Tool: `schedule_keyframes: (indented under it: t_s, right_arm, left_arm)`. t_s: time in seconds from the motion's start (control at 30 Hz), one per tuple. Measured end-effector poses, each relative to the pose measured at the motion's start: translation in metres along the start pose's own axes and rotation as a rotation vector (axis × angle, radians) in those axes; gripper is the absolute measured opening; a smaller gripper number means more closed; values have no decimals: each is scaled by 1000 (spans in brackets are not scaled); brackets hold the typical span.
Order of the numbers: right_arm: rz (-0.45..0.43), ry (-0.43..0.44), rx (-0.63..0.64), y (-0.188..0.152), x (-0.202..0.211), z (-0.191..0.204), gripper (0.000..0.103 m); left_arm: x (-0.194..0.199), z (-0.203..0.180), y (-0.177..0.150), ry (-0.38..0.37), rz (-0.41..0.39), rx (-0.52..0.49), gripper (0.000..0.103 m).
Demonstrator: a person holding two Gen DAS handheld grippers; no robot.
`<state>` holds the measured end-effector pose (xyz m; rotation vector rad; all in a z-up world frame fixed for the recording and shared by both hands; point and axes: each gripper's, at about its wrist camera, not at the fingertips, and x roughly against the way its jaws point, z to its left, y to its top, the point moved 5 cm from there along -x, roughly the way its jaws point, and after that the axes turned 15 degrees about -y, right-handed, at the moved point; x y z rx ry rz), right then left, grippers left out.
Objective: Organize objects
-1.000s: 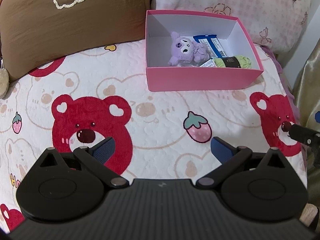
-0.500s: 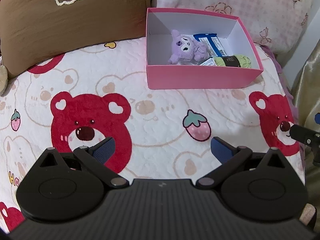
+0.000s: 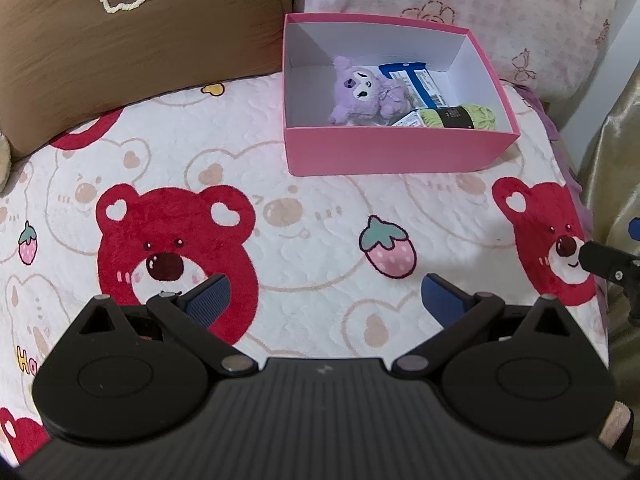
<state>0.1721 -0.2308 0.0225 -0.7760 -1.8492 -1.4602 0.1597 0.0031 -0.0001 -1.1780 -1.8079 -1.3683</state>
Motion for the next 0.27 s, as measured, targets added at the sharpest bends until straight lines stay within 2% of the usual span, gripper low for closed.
schedule_keyframes:
  t_s: [0.27]
  right_arm:
    - [3,-1,2,0,1,0,94]
  left_arm:
    - [0,-2,0,1,1,-10,103]
